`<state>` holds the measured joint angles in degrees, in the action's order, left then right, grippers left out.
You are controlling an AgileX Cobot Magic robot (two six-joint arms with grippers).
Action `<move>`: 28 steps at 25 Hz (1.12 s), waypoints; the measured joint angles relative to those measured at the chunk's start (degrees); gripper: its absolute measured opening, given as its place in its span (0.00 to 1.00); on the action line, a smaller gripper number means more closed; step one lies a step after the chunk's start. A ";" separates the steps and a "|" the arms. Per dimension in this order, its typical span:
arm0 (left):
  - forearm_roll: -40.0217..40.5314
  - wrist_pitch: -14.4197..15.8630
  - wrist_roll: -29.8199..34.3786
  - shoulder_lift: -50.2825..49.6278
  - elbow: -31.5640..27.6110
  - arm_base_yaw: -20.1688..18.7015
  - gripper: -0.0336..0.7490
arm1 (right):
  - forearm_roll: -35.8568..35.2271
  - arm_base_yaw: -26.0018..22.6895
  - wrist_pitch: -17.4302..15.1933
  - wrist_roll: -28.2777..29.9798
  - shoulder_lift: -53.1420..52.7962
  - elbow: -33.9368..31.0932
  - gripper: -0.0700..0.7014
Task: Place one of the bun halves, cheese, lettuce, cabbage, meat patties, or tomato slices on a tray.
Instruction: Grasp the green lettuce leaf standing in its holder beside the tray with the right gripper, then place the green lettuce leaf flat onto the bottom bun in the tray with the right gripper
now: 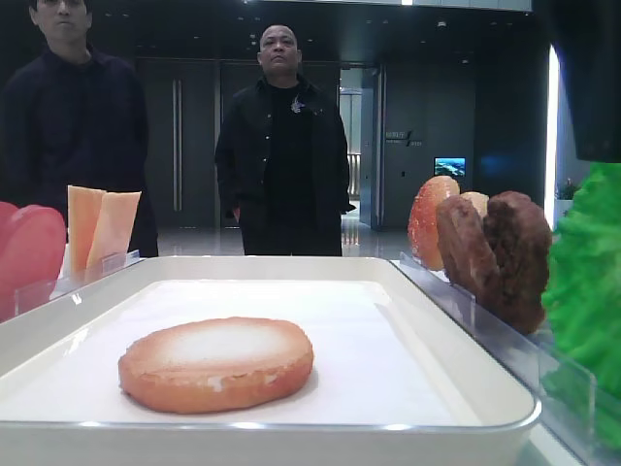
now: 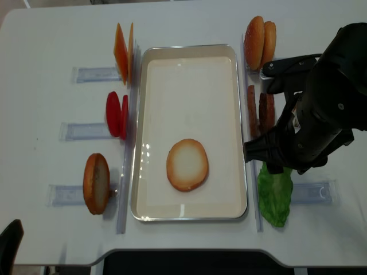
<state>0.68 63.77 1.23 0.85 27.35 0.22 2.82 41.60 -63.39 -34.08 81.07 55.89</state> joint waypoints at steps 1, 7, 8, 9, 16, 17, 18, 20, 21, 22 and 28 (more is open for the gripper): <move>0.00 0.00 0.00 0.00 0.00 0.00 0.93 | 0.00 0.00 -0.14 0.00 0.00 0.00 0.48; 0.00 0.00 0.15 0.00 0.00 0.00 0.93 | 0.00 0.00 -0.33 0.00 0.00 0.00 0.15; 0.00 0.00 0.15 0.00 0.00 0.00 0.93 | 0.00 0.00 -0.33 0.00 0.00 0.00 0.13; 0.00 0.00 0.15 0.00 0.00 0.00 0.93 | -0.07 0.00 -0.33 0.00 0.00 0.00 0.13; 0.00 0.00 0.15 0.00 0.00 0.00 0.93 | -2.82 0.00 -0.28 0.00 0.00 0.07 0.13; 0.00 0.00 0.15 0.00 0.00 0.00 0.93 | -2.82 0.00 -0.28 0.00 -0.13 0.07 0.13; 0.00 0.00 0.15 0.00 0.00 0.00 0.93 | -2.82 0.00 -0.28 0.00 -0.26 0.07 0.13; 0.00 0.00 0.15 0.00 0.00 0.00 0.93 | -2.82 0.00 -0.71 0.00 -0.77 0.07 0.13; 0.00 0.00 0.15 0.00 0.00 0.00 0.93 | -2.82 0.00 -1.11 0.00 -1.08 0.14 0.13; 0.00 0.00 0.15 0.00 0.00 0.00 0.93 | -2.82 0.00 -1.69 0.00 -1.29 0.27 0.13; 0.00 0.00 0.15 0.00 0.00 0.00 0.93 | -3.14 0.00 -4.66 0.00 -2.13 3.17 0.12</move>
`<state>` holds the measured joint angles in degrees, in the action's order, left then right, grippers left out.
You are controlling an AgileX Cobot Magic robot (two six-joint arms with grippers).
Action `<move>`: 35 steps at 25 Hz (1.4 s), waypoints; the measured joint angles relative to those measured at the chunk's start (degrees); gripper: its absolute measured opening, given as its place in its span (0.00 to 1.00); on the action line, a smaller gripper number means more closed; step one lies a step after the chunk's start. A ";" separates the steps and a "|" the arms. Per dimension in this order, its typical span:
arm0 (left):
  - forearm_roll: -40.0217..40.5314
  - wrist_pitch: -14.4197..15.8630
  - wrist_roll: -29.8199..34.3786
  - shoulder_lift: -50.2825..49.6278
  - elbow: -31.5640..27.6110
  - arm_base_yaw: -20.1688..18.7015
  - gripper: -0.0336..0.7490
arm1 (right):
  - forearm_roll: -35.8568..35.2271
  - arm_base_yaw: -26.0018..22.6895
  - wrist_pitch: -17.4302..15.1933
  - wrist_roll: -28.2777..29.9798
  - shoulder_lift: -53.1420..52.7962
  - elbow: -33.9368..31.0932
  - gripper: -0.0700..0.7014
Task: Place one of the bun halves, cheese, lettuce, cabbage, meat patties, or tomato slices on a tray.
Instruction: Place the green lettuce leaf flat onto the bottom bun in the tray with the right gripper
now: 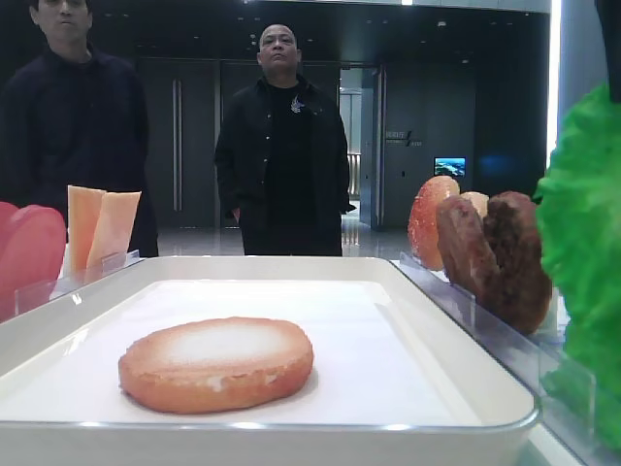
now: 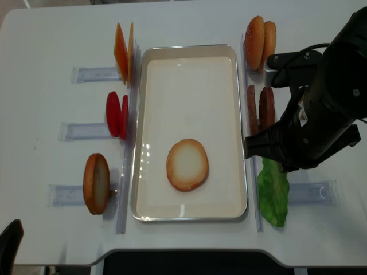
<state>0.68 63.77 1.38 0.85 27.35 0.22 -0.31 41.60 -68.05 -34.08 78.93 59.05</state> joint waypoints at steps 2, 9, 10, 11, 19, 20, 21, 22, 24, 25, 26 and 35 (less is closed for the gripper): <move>0.00 0.00 0.00 0.00 0.00 0.00 0.93 | 0.31 0.00 -0.80 0.00 -0.47 1.38 0.12; 0.00 0.00 0.00 0.00 0.00 0.00 0.93 | -0.75 0.40 -1.81 0.00 -1.61 4.68 0.12; 0.00 0.00 0.00 0.00 0.00 0.00 0.93 | -1.08 0.67 -1.75 0.07 -1.91 5.09 0.12; 0.00 0.00 0.00 0.00 0.00 0.00 0.93 | -1.62 0.97 -1.62 0.11 -2.09 5.46 0.12; 0.00 0.00 0.00 0.00 0.00 0.00 0.93 | -14.62 1.79 11.60 8.54 -2.52 5.90 0.12; 0.00 0.00 0.00 0.00 0.00 0.00 0.93 | -15.69 1.79 13.03 9.54 -2.52 5.90 0.12; 0.00 0.00 0.00 0.00 0.00 0.00 0.93 | -16.42 1.79 14.04 10.15 -2.52 5.90 0.12; 0.00 0.00 0.00 0.00 0.00 0.00 0.93 | -17.01 1.79 14.81 10.67 -2.39 5.90 0.12; 0.00 0.00 0.00 0.00 0.00 0.00 0.93 | -17.73 1.79 15.76 11.59 -1.61 5.90 0.12; 0.00 0.00 0.00 0.00 0.00 0.00 0.93 | -18.43 1.79 16.20 12.29 -1.05 5.90 0.12; 0.00 0.00 0.00 0.00 0.00 0.00 0.93 | -19.05 1.79 16.75 12.86 -0.44 5.90 0.12; 0.00 0.00 0.00 0.00 0.00 0.00 0.93 | -32.39 1.79 22.78 24.70 6.86 5.90 0.12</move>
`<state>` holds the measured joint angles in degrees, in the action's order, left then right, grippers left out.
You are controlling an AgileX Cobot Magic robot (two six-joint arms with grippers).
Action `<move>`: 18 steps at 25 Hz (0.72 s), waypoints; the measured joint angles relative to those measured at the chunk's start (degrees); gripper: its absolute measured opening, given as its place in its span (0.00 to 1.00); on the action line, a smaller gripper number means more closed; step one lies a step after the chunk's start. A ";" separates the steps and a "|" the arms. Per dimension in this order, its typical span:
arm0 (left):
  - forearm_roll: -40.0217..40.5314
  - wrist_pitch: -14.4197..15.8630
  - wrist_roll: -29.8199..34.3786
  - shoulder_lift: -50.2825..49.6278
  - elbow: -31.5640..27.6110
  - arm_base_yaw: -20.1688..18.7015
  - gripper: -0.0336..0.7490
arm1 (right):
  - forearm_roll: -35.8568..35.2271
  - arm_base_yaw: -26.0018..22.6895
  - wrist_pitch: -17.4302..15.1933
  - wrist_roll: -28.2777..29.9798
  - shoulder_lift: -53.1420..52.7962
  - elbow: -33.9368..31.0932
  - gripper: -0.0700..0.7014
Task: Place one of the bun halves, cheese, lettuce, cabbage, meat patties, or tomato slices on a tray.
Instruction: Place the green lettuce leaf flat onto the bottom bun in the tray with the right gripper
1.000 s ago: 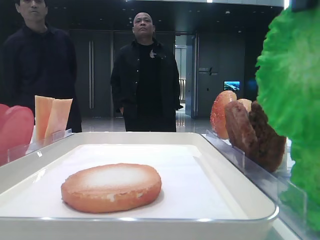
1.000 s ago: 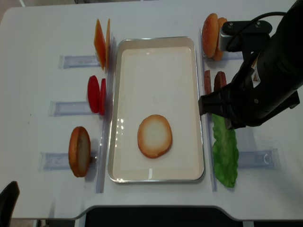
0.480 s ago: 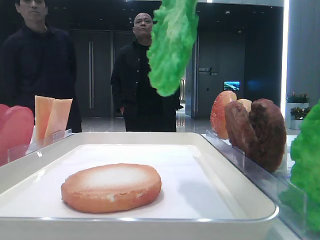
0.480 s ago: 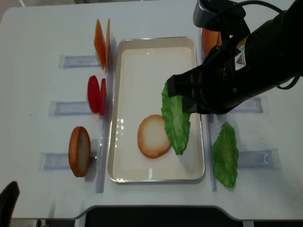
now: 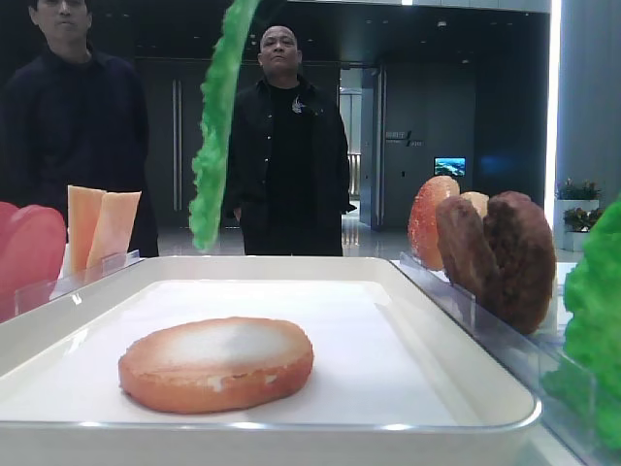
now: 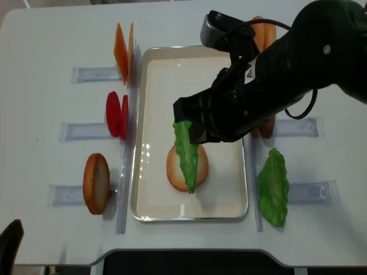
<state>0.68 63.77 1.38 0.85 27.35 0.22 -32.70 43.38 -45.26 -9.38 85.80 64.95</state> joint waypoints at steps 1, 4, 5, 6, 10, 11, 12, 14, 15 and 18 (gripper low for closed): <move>0.00 0.00 0.00 0.00 0.00 0.00 0.93 | -1.58 0.00 0.60 1.24 0.82 0.01 0.12; 0.00 0.00 0.00 0.00 0.00 0.00 0.93 | -5.88 0.00 2.05 5.63 3.09 0.01 0.12; 0.00 0.00 0.00 0.00 0.00 0.00 0.93 | -7.40 0.00 2.50 7.12 3.69 0.01 0.12; 0.00 0.00 0.00 0.00 0.00 0.00 0.93 | -8.88 0.00 2.97 8.23 4.53 0.01 0.12; 0.00 0.00 0.00 0.00 0.00 0.00 0.93 | -14.85 0.00 4.37 13.61 6.75 0.01 0.12; 0.00 0.00 0.00 0.00 0.00 0.00 0.93 | -16.51 0.00 4.68 15.14 7.30 0.01 0.12; 0.00 0.00 0.00 0.00 0.00 0.00 0.93 | -17.38 0.00 4.85 15.99 7.70 0.01 0.12; 0.00 0.00 0.00 0.00 0.00 0.00 0.93 | -18.51 0.00 5.11 17.36 8.71 0.01 0.12; 0.00 0.00 0.00 0.00 0.00 0.00 0.93 | -19.20 0.00 5.36 18.02 9.17 0.01 0.12; 0.00 0.00 0.00 0.00 0.00 0.00 0.93 | -19.74 0.00 6.66 19.34 9.63 0.01 0.12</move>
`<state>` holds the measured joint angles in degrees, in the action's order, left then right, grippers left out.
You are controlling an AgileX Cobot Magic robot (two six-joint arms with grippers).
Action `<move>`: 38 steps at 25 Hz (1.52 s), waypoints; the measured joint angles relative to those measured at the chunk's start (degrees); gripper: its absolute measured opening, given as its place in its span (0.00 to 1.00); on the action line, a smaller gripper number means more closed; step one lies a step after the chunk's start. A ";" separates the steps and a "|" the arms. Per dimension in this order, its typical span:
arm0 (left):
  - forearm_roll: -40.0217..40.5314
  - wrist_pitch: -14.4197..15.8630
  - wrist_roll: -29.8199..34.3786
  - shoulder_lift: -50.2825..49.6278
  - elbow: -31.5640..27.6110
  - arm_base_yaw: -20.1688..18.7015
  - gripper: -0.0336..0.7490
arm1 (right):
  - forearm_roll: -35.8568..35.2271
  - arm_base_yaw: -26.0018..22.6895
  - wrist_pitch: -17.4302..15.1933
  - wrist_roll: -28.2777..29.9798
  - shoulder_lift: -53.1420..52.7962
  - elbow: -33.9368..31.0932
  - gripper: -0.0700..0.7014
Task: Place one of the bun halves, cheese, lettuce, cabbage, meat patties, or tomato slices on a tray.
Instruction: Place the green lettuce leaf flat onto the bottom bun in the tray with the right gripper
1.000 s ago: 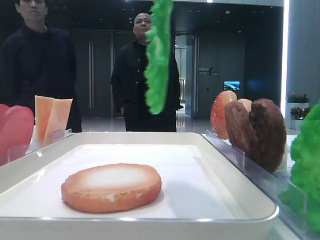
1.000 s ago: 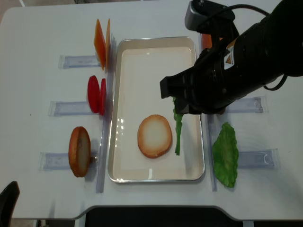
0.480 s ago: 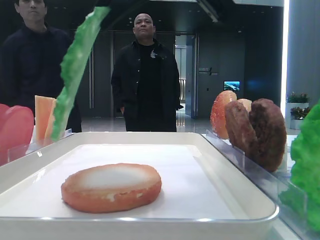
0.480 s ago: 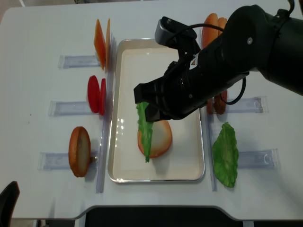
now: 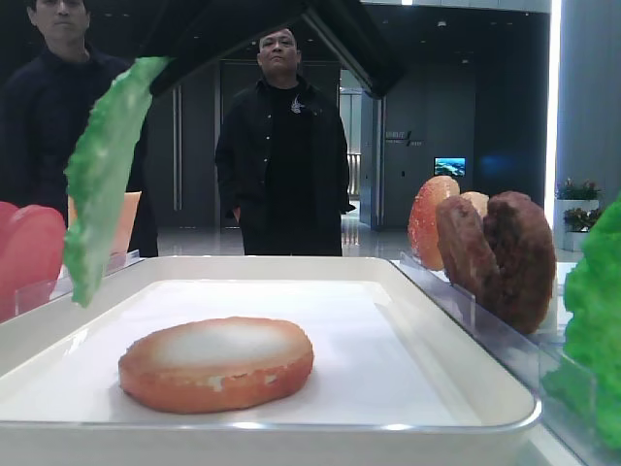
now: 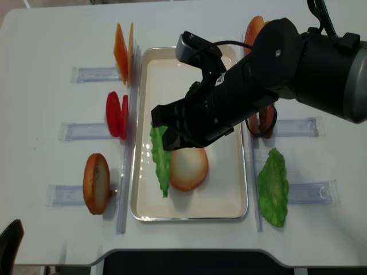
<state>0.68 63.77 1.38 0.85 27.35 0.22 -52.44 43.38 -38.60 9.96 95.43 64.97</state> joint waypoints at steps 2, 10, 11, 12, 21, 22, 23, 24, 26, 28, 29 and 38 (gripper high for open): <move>0.00 0.00 0.00 0.00 0.00 0.00 0.93 | -0.28 -0.19 0.58 0.39 0.06 0.00 0.12; -0.05 0.00 0.00 0.00 0.00 0.00 0.93 | -2.02 -1.50 1.01 2.67 2.53 0.00 0.12; -0.05 0.00 0.00 0.00 0.00 0.00 0.93 | -2.49 -1.50 1.01 3.09 2.94 0.00 0.12; -0.05 0.00 0.00 0.00 0.00 0.00 0.93 | -2.60 -1.50 1.05 3.28 3.50 0.00 0.12; -0.05 0.00 0.00 0.00 0.00 0.00 0.93 | -1.28 -1.74 1.72 3.33 4.84 0.00 0.12; -0.05 0.00 0.00 0.00 0.00 0.00 0.93 | -0.42 -1.79 1.72 2.88 4.84 0.00 0.12; -0.05 0.00 0.00 0.00 0.00 0.00 0.93 | 0.47 -1.87 1.72 2.55 4.84 0.00 0.12; -0.05 0.00 0.00 0.00 0.00 0.00 0.93 | 1.36 -1.94 1.72 1.85 4.84 0.00 0.12; -0.05 0.00 0.00 0.00 0.00 0.00 0.93 | 3.11 -2.07 1.72 0.94 4.84 0.00 0.12; -0.05 0.00 0.00 0.00 0.00 0.00 0.93 | 4.19 -2.13 1.79 0.22 4.84 0.00 0.12; -0.05 0.00 0.00 0.00 0.00 0.00 0.93 | 4.89 -2.18 1.79 -0.09 4.84 0.00 0.12; -0.05 0.00 0.00 0.00 0.00 0.00 0.93 | 12.67 -2.24 1.74 -5.13 4.84 0.00 0.12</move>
<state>0.63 63.77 1.38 0.85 27.35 0.22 -39.77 41.15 -36.86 4.83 100.27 64.97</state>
